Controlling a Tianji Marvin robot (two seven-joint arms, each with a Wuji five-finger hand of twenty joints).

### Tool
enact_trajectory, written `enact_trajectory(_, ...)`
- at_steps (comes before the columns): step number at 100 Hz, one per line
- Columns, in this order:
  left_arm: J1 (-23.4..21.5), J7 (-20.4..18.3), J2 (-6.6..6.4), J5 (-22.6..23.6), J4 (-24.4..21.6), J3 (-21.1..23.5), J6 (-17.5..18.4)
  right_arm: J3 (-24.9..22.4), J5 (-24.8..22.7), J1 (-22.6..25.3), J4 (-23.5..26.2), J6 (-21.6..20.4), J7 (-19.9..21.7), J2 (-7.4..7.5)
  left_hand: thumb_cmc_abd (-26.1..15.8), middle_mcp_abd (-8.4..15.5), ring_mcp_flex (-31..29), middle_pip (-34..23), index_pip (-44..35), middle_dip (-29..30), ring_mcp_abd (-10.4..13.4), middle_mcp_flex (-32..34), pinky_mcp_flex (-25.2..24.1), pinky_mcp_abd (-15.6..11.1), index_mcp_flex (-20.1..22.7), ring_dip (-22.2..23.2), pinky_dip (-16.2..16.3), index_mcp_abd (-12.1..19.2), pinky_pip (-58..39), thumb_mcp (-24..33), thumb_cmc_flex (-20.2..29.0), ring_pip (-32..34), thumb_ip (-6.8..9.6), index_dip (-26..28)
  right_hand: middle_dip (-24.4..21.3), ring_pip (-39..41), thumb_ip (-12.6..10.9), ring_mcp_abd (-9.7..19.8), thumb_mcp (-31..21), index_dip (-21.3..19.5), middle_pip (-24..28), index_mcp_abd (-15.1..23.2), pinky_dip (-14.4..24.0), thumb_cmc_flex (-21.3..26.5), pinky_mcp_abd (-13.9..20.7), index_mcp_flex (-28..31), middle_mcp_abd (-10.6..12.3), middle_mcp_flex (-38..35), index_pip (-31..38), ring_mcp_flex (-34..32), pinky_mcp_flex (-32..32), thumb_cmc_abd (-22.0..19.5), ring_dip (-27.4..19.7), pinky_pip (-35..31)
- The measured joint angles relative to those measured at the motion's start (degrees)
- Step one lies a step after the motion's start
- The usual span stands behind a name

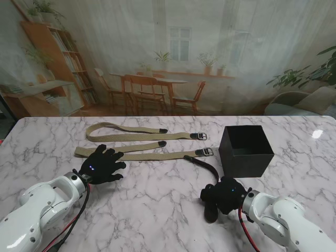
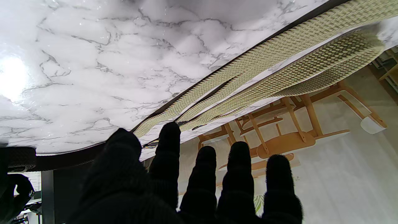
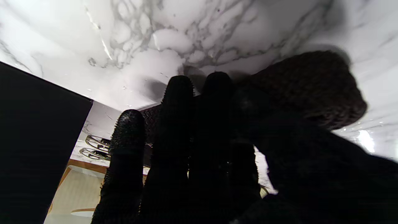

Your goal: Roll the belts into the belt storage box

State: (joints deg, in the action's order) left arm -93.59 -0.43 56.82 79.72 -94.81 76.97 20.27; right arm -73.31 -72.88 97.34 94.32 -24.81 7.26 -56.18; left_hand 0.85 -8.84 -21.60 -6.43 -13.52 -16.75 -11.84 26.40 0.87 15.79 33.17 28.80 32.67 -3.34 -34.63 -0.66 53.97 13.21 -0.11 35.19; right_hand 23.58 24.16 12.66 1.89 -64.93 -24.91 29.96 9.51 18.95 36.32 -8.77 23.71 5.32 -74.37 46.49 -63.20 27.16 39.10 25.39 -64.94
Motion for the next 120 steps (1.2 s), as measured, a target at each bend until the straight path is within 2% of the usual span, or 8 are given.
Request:
enact_trajectory(13, 0.0, 0.0, 0.00, 0.0, 0.0, 0.0, 0.0, 0.4, 0.3, 0.3, 0.6, 1.9, 1.5, -0.24, 0.0, 0.0, 0.0, 0.0, 0.0, 0.0, 0.0, 0.0, 0.0, 0.0, 0.0, 0.0, 0.0, 0.0, 0.0, 0.0, 0.0, 0.0, 0.00, 0.0, 7.6, 0.0, 0.2, -3.9, 2.0, -0.9, 6.6, 5.7, 2.7, 0.1, -3.4, 0.0, -3.8, 7.6, 2.0, 3.6, -2.5, -2.1, 2.9, -0.1)
enact_trajectory(20, 0.0, 0.0, 0.00, 0.0, 0.0, 0.0, 0.0, 0.4, 0.4, 0.5, 1.2, 2.7, 2.6, -0.28, 0.0, 0.0, 0.0, 0.0, 0.0, 0.0, 0.0, 0.0, 0.0, 0.0, 0.0, 0.0, 0.0, 0.0, 0.0, 0.0, 0.0, 0.0, 0.00, 0.0, 8.0, 1.4, -0.4, -4.4, 2.0, -1.7, 9.9, 9.4, 4.1, 0.2, -4.8, 0.0, -8.3, 17.5, 0.5, 7.5, -2.8, -2.7, 3.5, -0.1)
enact_trajectory(31, 0.0, 0.0, 0.00, 0.0, 0.0, 0.0, 0.0, 0.5, 0.4, 0.7, 1.3, 2.7, 2.6, -0.33, 0.0, 0.0, 0.0, 0.0, 0.0, 0.0, 0.0, 0.0, 0.0, 0.0, 0.0, 0.0, 0.0, 0.0, 0.0, 0.0, 0.0, 0.0, 0.00, 0.0, 2.3, 1.5, -1.4, -5.1, 1.4, -2.9, 9.9, 13.3, 5.4, 0.3, -7.9, 0.0, -13.2, 31.3, -0.2, 14.6, -4.0, -3.3, 3.1, 0.1)
enact_trajectory(40, 0.0, 0.1, 0.00, 0.0, 0.1, 0.0, 0.0, 0.4, 1.0, 0.9, 1.5, 2.6, 3.1, -0.35, 0.0, 0.0, 0.0, 0.0, 0.0, 0.0, 0.0, 0.0, 0.0, 0.0, 0.0, 0.0, 0.0, 0.0, 0.0, 0.0, 0.0, 0.0, 0.00, 0.0, -2.7, -2.0, -1.6, -7.9, 1.4, 0.7, 7.7, 13.5, 5.5, 0.3, -11.3, 2.2, -18.9, 41.2, -0.2, 21.0, -5.0, -3.2, -3.0, 2.3)
enact_trajectory(50, 0.0, 0.1, 0.00, 0.0, 0.1, 0.0, 0.0, 0.4, 1.8, 0.9, 2.0, 2.7, 4.2, -0.38, 0.0, 0.0, 0.0, 0.0, 0.0, 0.0, 0.0, 0.0, 0.0, 0.0, 0.0, 0.0, 0.0, 0.0, 0.0, 0.0, 0.0, 0.0, 0.00, 0.0, -7.8, -7.5, -1.4, -10.5, 1.4, 5.5, -2.1, 13.5, 3.5, 0.1, -13.6, 5.4, -23.9, 51.9, -0.2, 24.6, -6.3, -1.2, -8.4, 5.8)
enact_trajectory(70, 0.0, 0.1, 0.00, 0.0, 0.1, 0.0, 0.0, 0.8, 4.5, 1.1, 2.4, 4.7, 5.7, -0.54, 0.0, 0.0, 0.0, 0.0, 0.0, 0.0, 0.0, 0.0, 0.0, 0.0, 0.0, 0.0, 0.0, 0.0, 0.0, 0.0, 0.0, 0.0, 0.00, 0.0, -10.4, -12.0, 0.0, -15.5, 1.6, 9.9, -7.0, 11.3, -2.8, -2.1, -16.9, 10.0, -25.5, 61.9, -0.2, 30.2, -8.5, 2.3, -14.3, 9.0)
enact_trajectory(95, 0.0, 0.1, 0.00, 0.0, 0.2, 0.0, 0.0, 1.3, 4.9, 1.3, 2.3, 7.1, 4.8, -0.87, 0.0, 0.0, 0.0, 0.0, 0.0, 0.0, 0.0, 0.0, 0.0, 0.0, 0.0, 0.0, 0.0, 0.0, 0.0, 0.0, 0.0, 0.0, 0.00, 0.0, -11.0, -12.8, 1.9, -16.3, 1.8, 10.8, -7.5, 9.8, -5.1, -4.3, -17.7, 11.6, -25.3, 62.6, -0.2, 32.0, -10.6, 3.2, -15.2, 11.1)
enact_trajectory(120, 0.0, 0.0, 0.00, -0.1, 0.2, 0.0, 0.0, 2.7, 3.4, 1.1, 1.4, 16.6, 1.5, -1.50, 0.0, 0.0, 0.0, 0.0, 0.0, 0.0, 0.0, 0.0, 0.0, 0.0, 0.0, 0.0, 0.0, 0.0, 0.6, 0.0, 0.0, 0.0, 0.00, 0.0, -10.4, -12.8, 2.2, -16.2, 3.2, 10.6, -6.1, 5.8, -5.6, -5.1, -17.6, 11.6, -24.5, 60.9, 2.1, 31.8, -10.1, 3.2, -15.2, 10.5)
